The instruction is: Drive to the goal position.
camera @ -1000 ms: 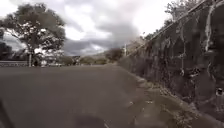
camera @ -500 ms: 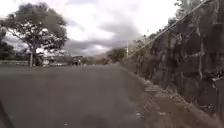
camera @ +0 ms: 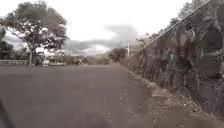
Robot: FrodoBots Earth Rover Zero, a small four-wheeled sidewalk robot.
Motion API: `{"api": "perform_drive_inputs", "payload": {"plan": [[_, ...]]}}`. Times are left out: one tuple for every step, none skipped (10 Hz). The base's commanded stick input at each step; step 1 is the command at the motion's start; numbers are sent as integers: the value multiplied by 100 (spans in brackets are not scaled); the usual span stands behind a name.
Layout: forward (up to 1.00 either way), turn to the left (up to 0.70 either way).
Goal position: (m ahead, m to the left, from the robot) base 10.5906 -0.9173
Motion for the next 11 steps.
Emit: {"api": "perform_drive_inputs", "payload": {"plan": [[70,10],[70,2],[70,0],[70,0],[70,0],[70,0],[70,0],[70,0],[70,0],[70,0],[70,0]]}}
